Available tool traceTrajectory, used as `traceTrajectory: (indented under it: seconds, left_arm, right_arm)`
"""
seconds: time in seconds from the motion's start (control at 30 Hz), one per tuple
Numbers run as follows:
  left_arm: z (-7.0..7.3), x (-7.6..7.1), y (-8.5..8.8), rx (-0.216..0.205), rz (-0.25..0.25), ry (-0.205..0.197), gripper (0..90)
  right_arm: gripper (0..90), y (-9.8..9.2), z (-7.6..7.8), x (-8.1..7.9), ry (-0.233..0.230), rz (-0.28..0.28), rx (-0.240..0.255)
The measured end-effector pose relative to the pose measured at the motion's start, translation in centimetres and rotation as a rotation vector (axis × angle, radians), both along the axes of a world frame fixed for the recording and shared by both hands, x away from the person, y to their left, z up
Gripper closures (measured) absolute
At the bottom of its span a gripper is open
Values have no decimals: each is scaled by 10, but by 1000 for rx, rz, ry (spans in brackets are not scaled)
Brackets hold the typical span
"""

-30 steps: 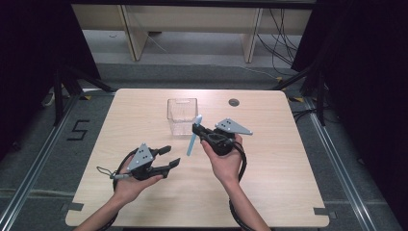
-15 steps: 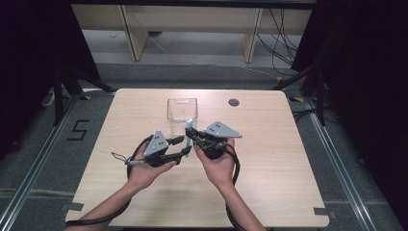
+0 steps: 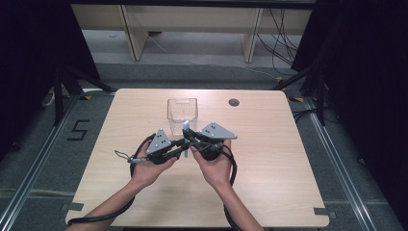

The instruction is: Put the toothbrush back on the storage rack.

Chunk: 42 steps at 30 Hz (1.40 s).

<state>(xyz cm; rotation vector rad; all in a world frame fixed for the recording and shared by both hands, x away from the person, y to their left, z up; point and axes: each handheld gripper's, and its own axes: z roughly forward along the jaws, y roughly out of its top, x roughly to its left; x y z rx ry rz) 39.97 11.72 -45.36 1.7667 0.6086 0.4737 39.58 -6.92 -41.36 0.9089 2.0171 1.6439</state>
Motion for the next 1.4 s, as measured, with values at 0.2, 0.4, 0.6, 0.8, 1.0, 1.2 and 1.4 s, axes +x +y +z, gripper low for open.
traceTrajectory:
  seconds: [0.2,0.4,0.6,0.8,1.0,1.2,1.4]
  left_arm:
    - [0,3,3,0,19,14,783]
    - [4,8,10,-15,46,4,783]
    - [9,16,19,-24,86,-14,782]
    - [16,22,30,-40,117,-37,782]
    - [24,27,38,-47,140,-57,782]
    - [29,33,43,-54,160,-71,782]
    - [31,38,46,-57,171,-79,782]
  right_arm:
    - [689,-4,2,-2,13,-9,57]
    - [594,-23,4,-12,20,-27,104]
    - [547,-47,-1,-20,12,-57,79]
    - [528,-74,-15,-24,7,-114,50]
    - [527,-94,-32,-28,40,-145,51]
    - [528,-105,-54,-35,64,-175,31]
    - [530,-107,-73,-44,95,-188,8]
